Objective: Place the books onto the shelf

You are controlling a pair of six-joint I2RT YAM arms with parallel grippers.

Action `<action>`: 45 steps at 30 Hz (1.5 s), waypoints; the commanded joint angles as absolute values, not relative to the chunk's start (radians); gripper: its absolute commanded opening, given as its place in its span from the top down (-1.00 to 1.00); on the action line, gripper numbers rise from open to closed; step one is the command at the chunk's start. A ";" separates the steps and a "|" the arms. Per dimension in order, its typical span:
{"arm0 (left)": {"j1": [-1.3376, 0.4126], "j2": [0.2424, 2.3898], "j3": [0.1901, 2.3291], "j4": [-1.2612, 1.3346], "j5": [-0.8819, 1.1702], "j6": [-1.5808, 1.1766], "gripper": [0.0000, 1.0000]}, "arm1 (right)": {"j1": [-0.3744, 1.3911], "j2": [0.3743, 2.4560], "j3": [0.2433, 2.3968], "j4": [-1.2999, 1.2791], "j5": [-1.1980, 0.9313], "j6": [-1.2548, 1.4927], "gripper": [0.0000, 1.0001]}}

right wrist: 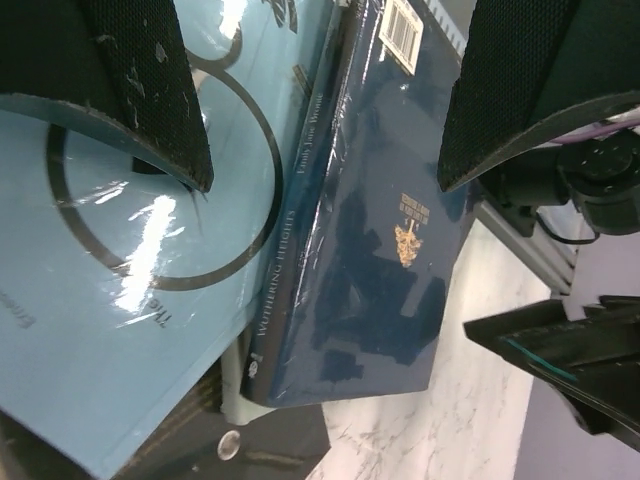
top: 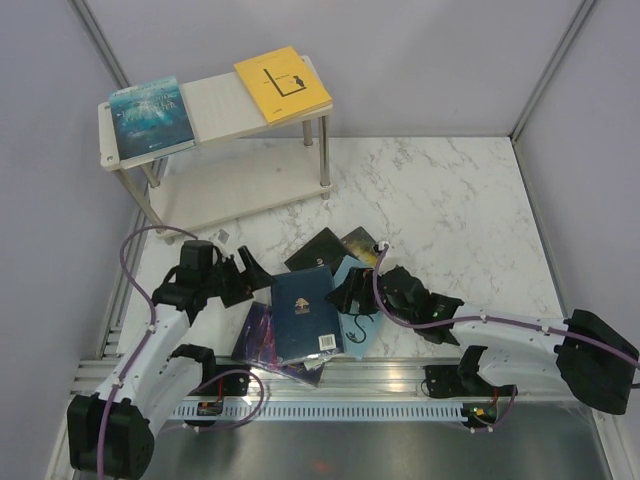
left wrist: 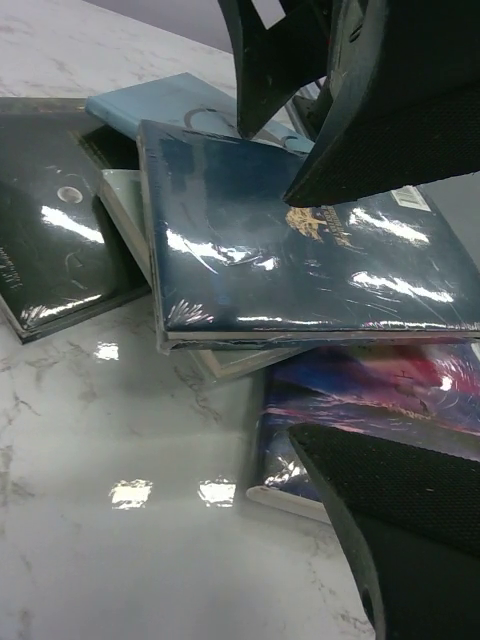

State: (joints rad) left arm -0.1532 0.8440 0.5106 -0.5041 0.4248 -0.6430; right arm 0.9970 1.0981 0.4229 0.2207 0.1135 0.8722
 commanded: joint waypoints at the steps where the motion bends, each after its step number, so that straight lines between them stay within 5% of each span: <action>1: -0.175 0.793 0.440 -0.341 0.482 -0.738 -0.80 | 1.002 1.149 0.387 0.403 0.029 0.933 -0.93; 14: -0.250 0.862 0.241 -0.038 0.551 -0.887 -0.67 | 1.029 1.373 0.288 0.718 -0.058 1.080 -0.84; 21: -0.258 0.861 0.201 0.058 0.568 -0.922 -0.66 | 1.035 1.476 0.270 0.916 -0.124 1.127 -0.31; 28: -0.259 0.867 0.199 0.086 0.574 -0.931 -0.65 | 1.051 1.621 0.278 1.114 -0.181 1.180 -0.12; 35: -0.259 0.848 0.201 0.087 0.592 -0.931 -0.65 | 1.054 1.693 0.319 1.161 -0.209 1.181 0.43; 41: -0.259 0.761 0.265 -0.024 0.600 -0.922 -0.75 | 1.055 1.631 0.370 1.030 -0.207 1.138 1.00; 45: -0.258 0.671 0.373 -0.196 0.535 -0.847 -0.84 | 1.052 1.475 0.434 0.774 -0.149 1.057 1.00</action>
